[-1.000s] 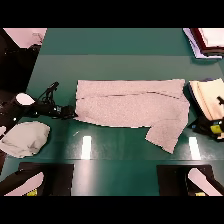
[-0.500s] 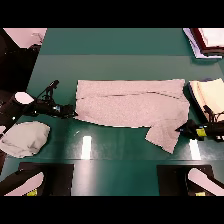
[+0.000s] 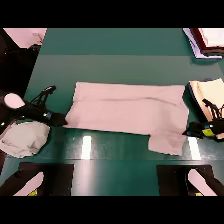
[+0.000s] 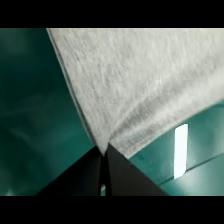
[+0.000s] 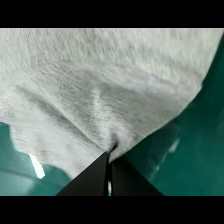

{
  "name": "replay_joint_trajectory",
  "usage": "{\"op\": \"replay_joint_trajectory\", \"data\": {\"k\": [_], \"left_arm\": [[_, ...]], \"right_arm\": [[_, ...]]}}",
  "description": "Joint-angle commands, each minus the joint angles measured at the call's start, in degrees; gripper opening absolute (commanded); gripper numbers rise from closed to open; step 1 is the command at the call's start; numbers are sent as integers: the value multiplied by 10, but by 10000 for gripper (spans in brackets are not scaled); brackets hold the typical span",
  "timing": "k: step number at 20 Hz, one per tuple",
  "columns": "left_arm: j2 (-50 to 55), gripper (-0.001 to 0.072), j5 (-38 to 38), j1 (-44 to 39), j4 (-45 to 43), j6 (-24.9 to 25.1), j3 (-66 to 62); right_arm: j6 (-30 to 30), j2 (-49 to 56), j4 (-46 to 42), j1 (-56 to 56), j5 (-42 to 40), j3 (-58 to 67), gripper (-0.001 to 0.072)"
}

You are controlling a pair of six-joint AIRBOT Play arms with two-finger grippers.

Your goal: Fold the shirts.

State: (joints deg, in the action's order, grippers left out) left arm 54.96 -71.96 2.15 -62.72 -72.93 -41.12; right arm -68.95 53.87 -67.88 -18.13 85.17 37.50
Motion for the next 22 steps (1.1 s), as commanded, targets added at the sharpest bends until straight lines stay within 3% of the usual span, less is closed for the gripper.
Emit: {"op": "replay_joint_trajectory", "data": {"k": [1, 4, 7, 14, 22], "left_arm": [[-88, 26, -81, 9, -76, -19, 29], [-122, 26, -114, 9, -52, -38, 56], [-114, 26, -51, 9, 22, -49, 39], [54, 26, 79, -13, 58, -47, -83], [176, 27, 161, -13, 71, -47, -164]], "right_arm": [[-12, -114, -43, 3, 88, -9, 13], [-26, -186, -41, 3, 102, -18, 13], [-31, -196, -35, 3, 76, 23, 13], [-30, -7, -11, 56, -27, 162, 13], [-56, 184, -6, 113, -80, 276, 15]]}}
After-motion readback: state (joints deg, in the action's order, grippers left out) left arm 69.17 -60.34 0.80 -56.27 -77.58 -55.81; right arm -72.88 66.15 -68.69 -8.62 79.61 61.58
